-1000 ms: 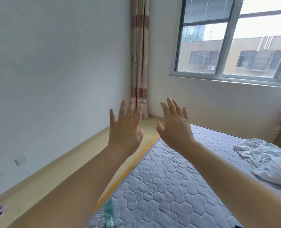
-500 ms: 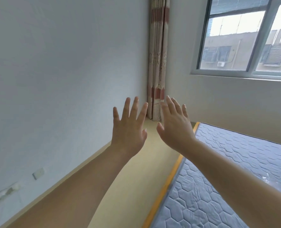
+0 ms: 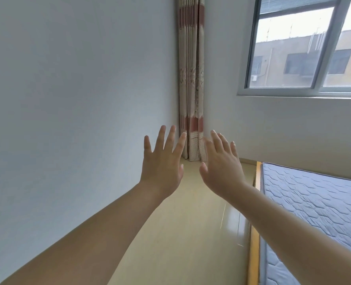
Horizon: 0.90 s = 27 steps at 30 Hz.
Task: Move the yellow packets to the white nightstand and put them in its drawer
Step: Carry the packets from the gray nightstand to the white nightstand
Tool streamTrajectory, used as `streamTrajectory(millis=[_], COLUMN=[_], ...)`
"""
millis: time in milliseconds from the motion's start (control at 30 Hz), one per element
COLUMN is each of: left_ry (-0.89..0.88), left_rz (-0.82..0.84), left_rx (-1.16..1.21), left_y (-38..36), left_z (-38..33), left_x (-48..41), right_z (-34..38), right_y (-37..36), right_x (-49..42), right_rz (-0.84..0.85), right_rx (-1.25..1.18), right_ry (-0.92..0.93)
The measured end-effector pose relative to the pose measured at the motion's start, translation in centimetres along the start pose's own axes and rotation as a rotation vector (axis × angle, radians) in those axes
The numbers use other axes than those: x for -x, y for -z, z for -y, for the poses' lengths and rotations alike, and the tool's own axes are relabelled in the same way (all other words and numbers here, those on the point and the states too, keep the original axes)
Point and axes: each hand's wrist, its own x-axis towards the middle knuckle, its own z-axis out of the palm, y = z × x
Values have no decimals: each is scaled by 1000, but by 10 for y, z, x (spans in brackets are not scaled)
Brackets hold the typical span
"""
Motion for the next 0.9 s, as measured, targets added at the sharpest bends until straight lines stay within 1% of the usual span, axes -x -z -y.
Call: streamTrajectory(millis=[233,333,467,600,667,800,900], left_ry=[-113,-142,-199,-268,-290,-327,-345], left_rz=[-20,-17,-7,-75,-52,-43,-62], left_rx=[64,135,223,328,367,405,457], left_y=[-98,-142,-196,-248,-275,-334,-379], left_z=[98,139,169,164,149,109,74], left_x=[-99,-143,-203,-266,-299,-370,-441], right_z=[29,42,42,12,-15,-89,-158], right_y=[-94,-132,-170,-196,-210,-242,-265], right_x=[-115,-168,-231,-277,-297,-345,-391], right_rz=[-22,-14,15,9,3,-29,-51], right_rx=[86,102,156,218,245,319,343], right_ry=[-141,-197,-246,-302,-333,-368,-392])
